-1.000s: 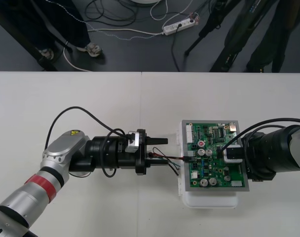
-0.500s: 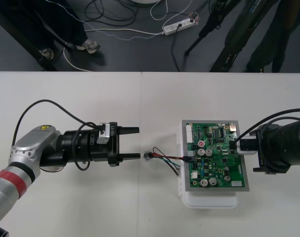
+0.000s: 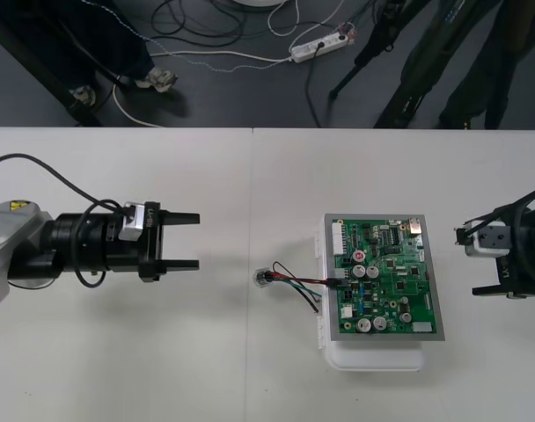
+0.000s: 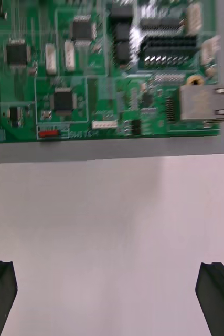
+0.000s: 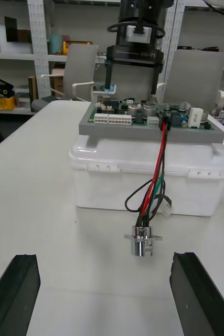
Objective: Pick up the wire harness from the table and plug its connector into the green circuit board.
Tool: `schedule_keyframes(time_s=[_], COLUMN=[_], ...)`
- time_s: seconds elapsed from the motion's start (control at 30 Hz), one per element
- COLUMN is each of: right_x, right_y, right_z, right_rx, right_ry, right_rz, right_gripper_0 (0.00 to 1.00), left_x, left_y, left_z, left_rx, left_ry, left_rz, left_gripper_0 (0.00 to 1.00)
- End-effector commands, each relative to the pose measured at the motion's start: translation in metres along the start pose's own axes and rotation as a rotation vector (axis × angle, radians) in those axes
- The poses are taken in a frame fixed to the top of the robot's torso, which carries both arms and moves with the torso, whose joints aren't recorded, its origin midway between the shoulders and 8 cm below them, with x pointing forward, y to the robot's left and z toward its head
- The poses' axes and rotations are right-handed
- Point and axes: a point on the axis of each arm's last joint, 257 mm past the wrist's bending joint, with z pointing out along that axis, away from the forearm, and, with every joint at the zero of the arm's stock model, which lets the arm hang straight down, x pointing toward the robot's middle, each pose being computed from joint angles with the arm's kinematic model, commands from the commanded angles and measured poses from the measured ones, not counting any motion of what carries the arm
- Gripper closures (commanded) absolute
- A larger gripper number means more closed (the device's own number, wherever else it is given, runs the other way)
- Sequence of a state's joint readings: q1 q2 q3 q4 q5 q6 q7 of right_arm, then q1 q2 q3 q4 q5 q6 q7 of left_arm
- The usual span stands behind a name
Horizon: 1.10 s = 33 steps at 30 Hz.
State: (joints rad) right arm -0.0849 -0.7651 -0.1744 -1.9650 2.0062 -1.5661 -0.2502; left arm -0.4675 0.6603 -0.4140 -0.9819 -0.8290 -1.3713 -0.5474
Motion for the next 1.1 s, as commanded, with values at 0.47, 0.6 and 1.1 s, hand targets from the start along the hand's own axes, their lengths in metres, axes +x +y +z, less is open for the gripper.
schedule_keyframes(time_s=[0.47, 0.6, 1.1], right_x=[-0.092, -0.116, -0.187], right_y=[0.001, 0.004, 0.002], right_z=[-0.053, -0.064, -0.098], right_rx=[-0.006, -0.007, 0.017], right_ry=[-0.429, -0.44, -0.636], right_rz=[-0.028, -0.031, 0.006], right_gripper_0=[0.0, 0.0, 0.0], left_x=[-0.089, -0.107, -0.153], left_y=[0.026, 0.023, -0.005], left_z=[-0.053, -0.057, -0.068], left_rx=[0.1, 0.108, 0.1], left_ry=[0.022, 0.021, 0.109], left_rz=[-0.058, -0.086, -0.097], left_gripper_0=[0.27, 0.27, 0.27])
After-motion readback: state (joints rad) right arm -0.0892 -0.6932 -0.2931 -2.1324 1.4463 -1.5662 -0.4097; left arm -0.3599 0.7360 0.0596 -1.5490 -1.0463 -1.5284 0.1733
